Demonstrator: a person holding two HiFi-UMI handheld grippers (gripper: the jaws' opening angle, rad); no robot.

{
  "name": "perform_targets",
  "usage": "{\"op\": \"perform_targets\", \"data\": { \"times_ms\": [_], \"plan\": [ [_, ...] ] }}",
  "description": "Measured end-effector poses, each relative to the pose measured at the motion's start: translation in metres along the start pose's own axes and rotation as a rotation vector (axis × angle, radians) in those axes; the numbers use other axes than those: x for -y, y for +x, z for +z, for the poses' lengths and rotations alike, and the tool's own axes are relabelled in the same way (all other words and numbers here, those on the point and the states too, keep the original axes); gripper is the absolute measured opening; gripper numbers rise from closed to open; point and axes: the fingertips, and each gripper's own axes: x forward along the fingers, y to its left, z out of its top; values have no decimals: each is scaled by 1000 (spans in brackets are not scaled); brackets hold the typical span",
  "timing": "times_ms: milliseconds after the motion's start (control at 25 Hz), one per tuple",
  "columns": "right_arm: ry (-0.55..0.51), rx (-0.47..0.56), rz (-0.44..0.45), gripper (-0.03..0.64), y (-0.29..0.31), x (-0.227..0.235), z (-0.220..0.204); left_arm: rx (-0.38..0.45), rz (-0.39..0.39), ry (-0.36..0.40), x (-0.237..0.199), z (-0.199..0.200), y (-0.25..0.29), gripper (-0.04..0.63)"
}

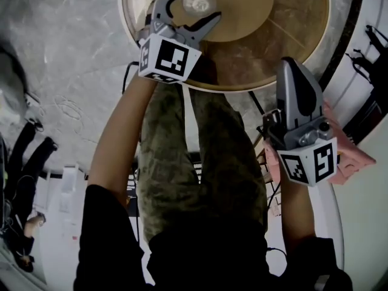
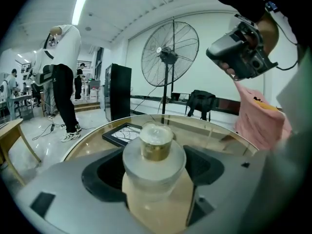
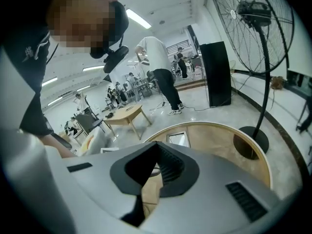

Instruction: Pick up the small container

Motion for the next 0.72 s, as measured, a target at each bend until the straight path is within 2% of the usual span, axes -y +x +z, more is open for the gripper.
{"op": "perform_targets", "data": {
  "times_ms": [120,440,640,720],
  "plan": [
    [52,-2,-20,17,5,11,-5,-13,-25,5,-2,-7,11,368],
    [81,-11,-56,17,10,24,-11,-22,-61,28,-8,-11,27,351],
    [64,29,-69,17,-20,32,-16,-11,-46,21,9,6,19,348],
    [75,47,-86,17,-21,34,-6,16,-46,-21,4,21,12,348]
  ]
}}
